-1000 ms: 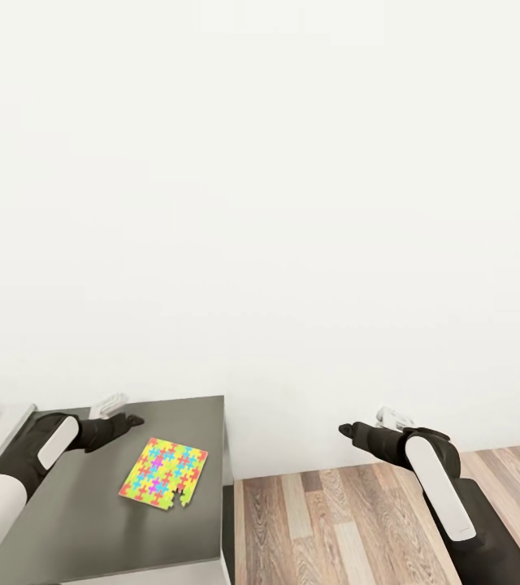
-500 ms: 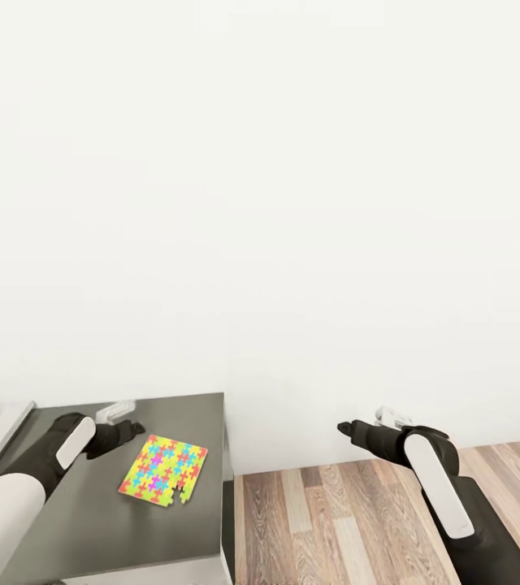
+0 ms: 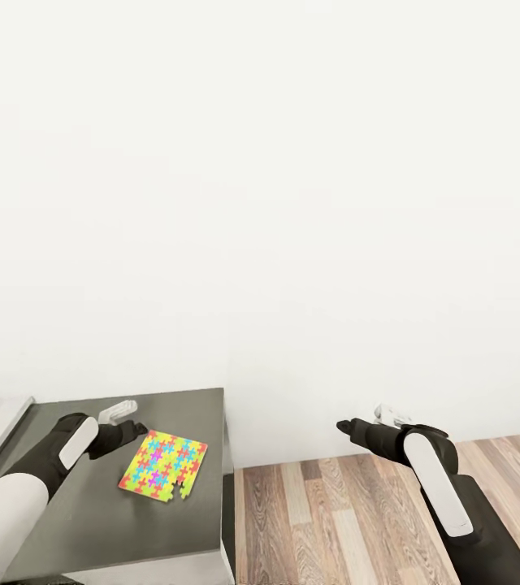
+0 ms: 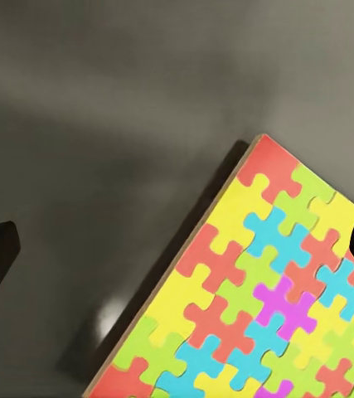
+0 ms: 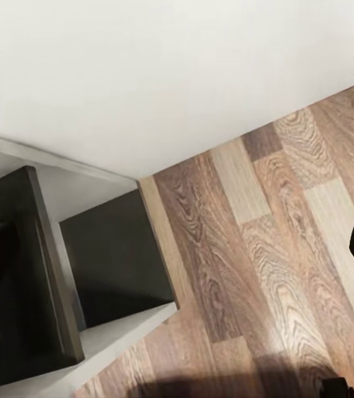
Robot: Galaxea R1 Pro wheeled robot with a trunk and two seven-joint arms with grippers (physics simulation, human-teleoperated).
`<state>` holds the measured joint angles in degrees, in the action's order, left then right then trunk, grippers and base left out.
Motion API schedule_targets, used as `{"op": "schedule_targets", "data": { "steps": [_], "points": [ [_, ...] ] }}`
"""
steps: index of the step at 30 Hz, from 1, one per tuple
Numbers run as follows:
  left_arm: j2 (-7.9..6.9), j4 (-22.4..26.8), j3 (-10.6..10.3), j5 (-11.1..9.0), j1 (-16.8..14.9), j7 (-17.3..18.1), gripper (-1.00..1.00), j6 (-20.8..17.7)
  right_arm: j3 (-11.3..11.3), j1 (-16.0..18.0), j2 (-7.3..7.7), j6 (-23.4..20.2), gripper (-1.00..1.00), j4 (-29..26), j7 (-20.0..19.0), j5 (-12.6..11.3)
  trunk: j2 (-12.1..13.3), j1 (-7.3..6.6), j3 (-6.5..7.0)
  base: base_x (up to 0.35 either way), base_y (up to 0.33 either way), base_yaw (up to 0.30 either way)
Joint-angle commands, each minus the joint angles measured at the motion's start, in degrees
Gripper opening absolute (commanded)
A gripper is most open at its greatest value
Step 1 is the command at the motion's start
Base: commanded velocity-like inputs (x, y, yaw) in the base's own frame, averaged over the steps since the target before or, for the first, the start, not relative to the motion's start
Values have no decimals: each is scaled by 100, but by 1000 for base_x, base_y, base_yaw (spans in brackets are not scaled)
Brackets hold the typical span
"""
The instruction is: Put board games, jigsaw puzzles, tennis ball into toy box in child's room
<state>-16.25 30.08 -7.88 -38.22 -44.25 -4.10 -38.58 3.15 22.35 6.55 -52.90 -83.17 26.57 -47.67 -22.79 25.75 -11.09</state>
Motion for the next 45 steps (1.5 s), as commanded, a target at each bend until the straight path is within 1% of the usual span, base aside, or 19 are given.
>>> {"op": "schedule_targets", "data": {
  "steps": [1, 5, 6, 9, 13, 19, 31, 45],
  "points": [
    [-10, 12, -43, -60, -4, -7, 100, -15, 10, 6, 5, -7, 100, -6, 60, -56, -13, 3, -22, 0, 0, 0],
    [-22, 13, -55, -62, -4, 242, 100, -17, 10, 6, 5, -3, 100, 1, 59, -55, -13, 3, -60, 0, 0, 0],
    [-29, 14, -58, -59, -4, 408, 100, -17, 7, 6, 8, -2, 100, 5, 59, -58, -13, 3, -69, 0, 0, 0],
    [-43, 15, -67, -47, -4, 755, 100, -22, 3, 6, 8, -1, 100, 3, 59, -69, -13, 3, -94, 0, 0, 0],
    [-47, 16, -72, -7, -4, 914, 100, -40, 2, 6, 5, -1, 100, -10, 57, -86, -13, 3, -107, 0, 0, 0],
    [-52, 16, -71, 29, -4, 972, 100, -64, 1, 6, 5, -1, 100, -12, 51, -100, -13, 3, -110, 0, 0, 0],
    [-47, 16, -69, 117, -4, 951, 100, -70, 1, 6, 5, -5, 100, -11, 50, -109, -13, 3, -119, 0, 0, 0],
    [-50, 16, -73, 139, -4, 946, 100, -61, 10, 6, 5, -15, 100, -6, 50, -111, -13, 3, -230, 0, 0, 0]
  ]
}}
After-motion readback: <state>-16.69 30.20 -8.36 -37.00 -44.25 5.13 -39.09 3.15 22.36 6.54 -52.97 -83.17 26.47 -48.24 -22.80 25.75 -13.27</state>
